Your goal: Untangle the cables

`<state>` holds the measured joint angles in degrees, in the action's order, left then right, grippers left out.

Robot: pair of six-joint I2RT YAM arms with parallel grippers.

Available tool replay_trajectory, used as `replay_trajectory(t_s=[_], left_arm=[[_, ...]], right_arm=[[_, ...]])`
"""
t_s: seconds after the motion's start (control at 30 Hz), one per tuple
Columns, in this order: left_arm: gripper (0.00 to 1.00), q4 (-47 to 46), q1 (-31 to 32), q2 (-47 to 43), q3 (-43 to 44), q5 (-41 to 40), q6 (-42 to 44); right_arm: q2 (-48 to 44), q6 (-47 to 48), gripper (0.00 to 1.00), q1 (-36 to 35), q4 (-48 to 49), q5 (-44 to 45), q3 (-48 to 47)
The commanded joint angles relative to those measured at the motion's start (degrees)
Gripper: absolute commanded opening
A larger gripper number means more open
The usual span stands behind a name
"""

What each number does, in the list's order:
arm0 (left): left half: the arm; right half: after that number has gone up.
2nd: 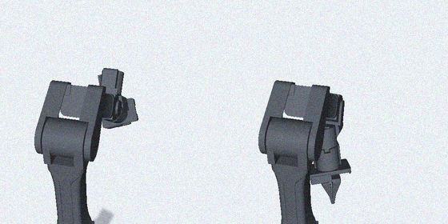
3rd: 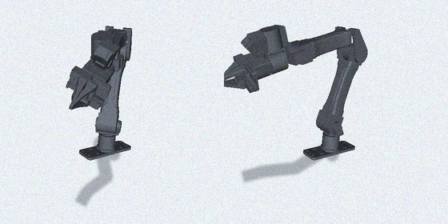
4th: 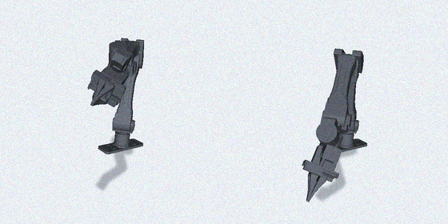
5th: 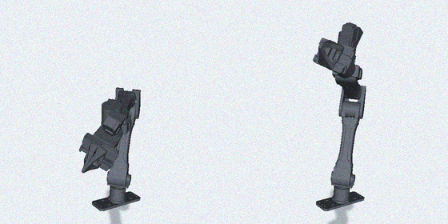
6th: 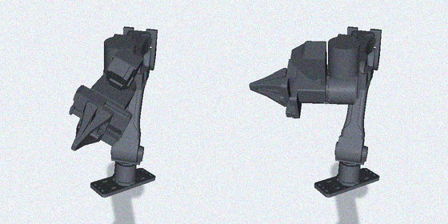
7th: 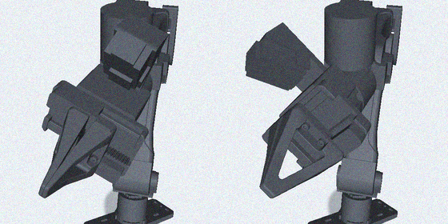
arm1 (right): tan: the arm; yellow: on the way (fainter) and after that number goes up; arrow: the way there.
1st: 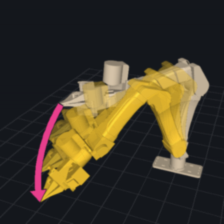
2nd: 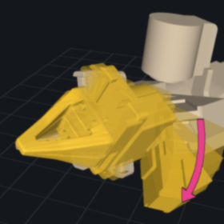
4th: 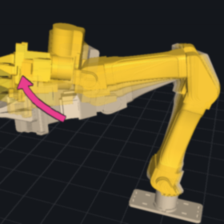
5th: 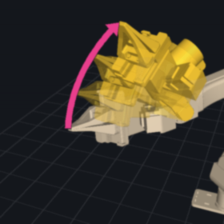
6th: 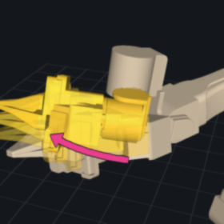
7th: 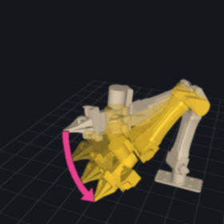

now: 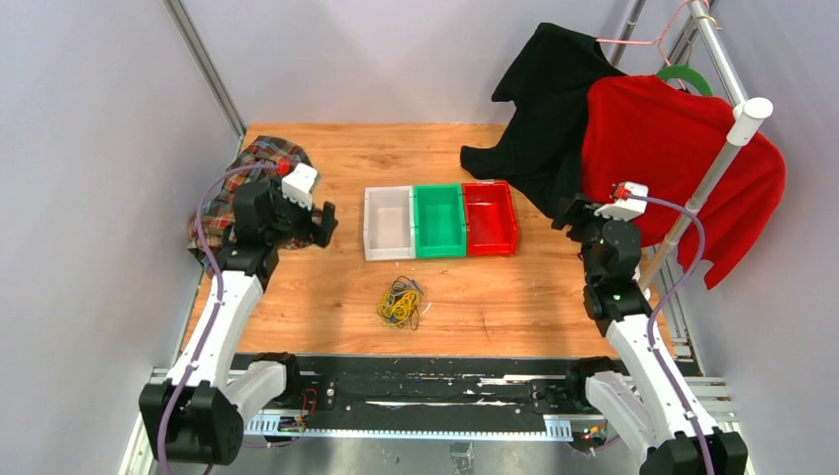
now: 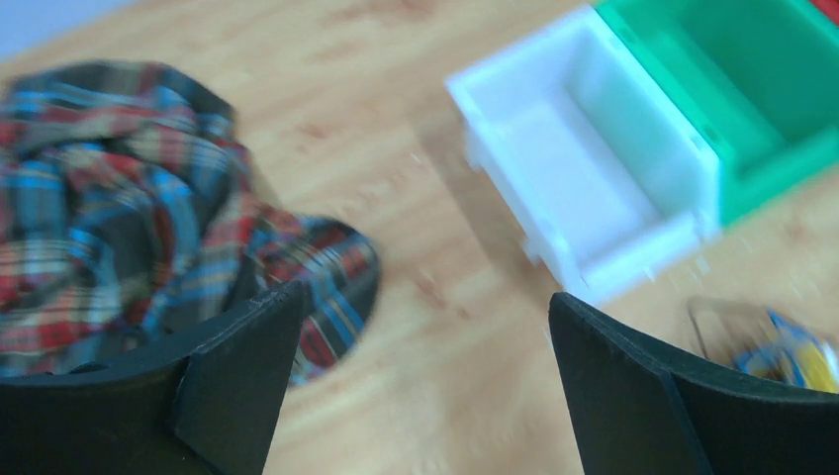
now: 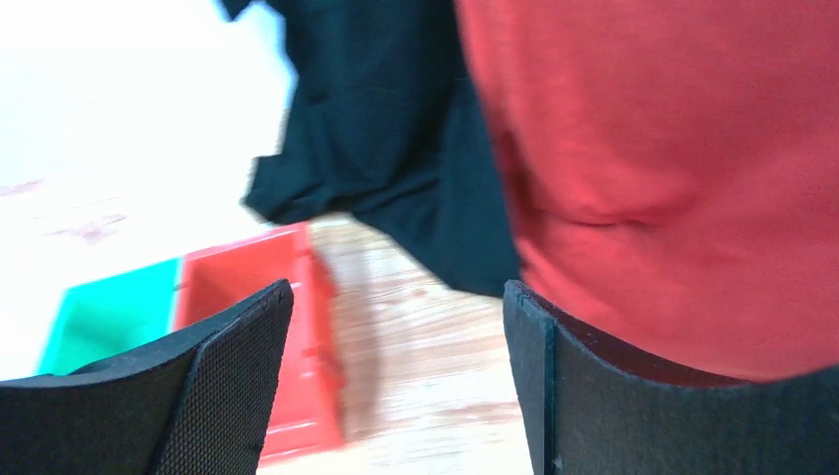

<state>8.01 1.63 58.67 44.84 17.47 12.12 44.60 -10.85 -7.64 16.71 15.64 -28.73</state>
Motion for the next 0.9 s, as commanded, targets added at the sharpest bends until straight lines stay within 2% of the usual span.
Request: replay_trajectory(t_s=[0.0, 0.07, 0.13, 0.17, 0.27, 0.4, 0.67, 0.87], left_arm=[[0.98, 29.20, -0.13, -4.82, 1.61, 14.69, 9.38], [0.98, 33.27, 0.06, -7.46, 0.86, 20.32, 14.25], [0.98, 32.85, 0.76, -9.78, 0.48, 20.44, 14.04], [0.98, 32.89, 1.61, -9.77, 0.71, 20.62, 13.95], [0.98, 33.20, 6.72, -6.88, 0.64, 17.96, 15.80], [0.99, 33.15, 14.84, -1.75, 0.07, 13.13, 17.88], [0.90, 31.06, 20.53, 5.96, 0.56, 13.49, 17.42], [0.82, 29.08, 23.84, 10.45, 0.16, 14.38, 17.62]], right_arm=[[0.53, -14.85, 0.78, -0.95, -10.93, -19.04, -6.05], [1.69, -19.48, 0.78, -0.97, -10.27, -24.00, -5.80], [5.05, -19.41, 0.78, -1.66, -5.86, -31.72, -4.87], [6.88, -18.00, 0.78, -3.56, -8.01, -32.20, -5.87], [10.75, -10.23, 0.78, -15.60, -16.58, -21.60, -10.02], [13.85, -7.00, 0.77, -27.80, -16.70, -12.26, -10.42], [17.29, -5.45, 0.77, -41.68, -15.39, -3.28, -9.63], [17.69, -5.84, 0.77, -46.02, -14.73, -0.02, -8.23]])
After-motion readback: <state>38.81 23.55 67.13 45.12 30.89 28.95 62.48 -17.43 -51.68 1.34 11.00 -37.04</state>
